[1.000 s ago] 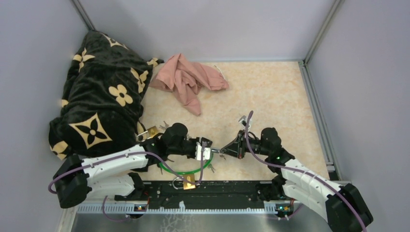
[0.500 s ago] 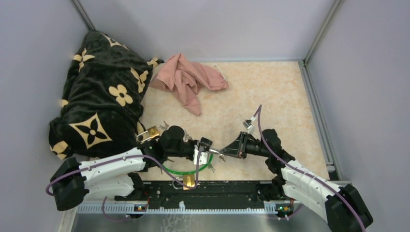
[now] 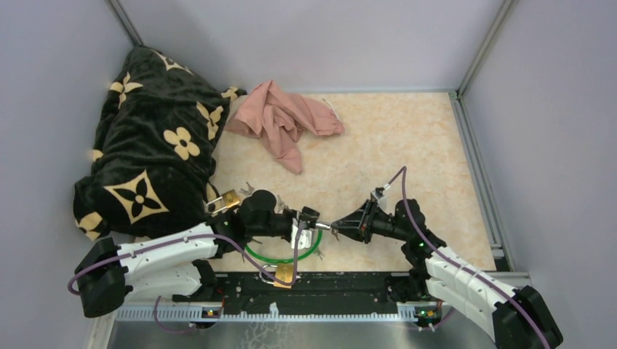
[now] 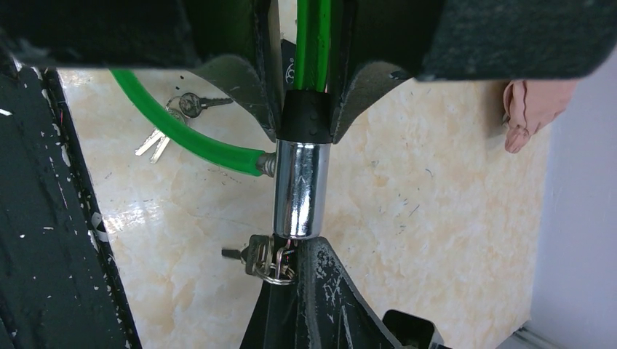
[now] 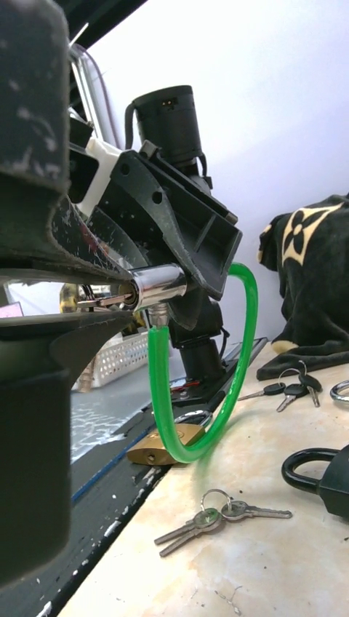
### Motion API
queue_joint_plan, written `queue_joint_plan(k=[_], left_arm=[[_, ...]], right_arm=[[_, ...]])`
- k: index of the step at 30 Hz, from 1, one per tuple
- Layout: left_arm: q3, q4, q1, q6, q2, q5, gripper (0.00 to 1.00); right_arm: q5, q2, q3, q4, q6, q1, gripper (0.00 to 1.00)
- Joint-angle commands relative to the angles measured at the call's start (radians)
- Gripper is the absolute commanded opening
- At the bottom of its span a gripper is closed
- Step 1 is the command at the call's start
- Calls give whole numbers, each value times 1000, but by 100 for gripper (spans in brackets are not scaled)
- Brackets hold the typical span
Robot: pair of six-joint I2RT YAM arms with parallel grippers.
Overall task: Lock with the key
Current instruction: Lock the lock.
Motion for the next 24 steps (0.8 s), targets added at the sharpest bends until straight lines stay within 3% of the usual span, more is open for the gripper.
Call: queue_joint_plan(k=[1, 5, 8, 16, 19, 24], left_arm=[[-16, 28, -10, 12, -2, -10, 0], [-21, 22, -10, 13, -7, -3, 0], [-21, 12, -11, 9, -11, 7, 0], [-22, -20, -12, -59, -15, 7, 0], [-31, -20, -11, -73, -24, 12, 0], [-33, -17, -12, -79, -26, -2, 0]], right_arm=[[-26, -17, 37, 11, 44, 12, 25], [-43, -21, 54, -19, 6, 12, 39], [-58, -19, 101, -110, -115, 12, 47], [-7, 6, 340, -444, -823, 20, 53], [72, -30, 267, -285, -950, 60, 54], [323, -69, 102, -10, -1087, 274, 54]])
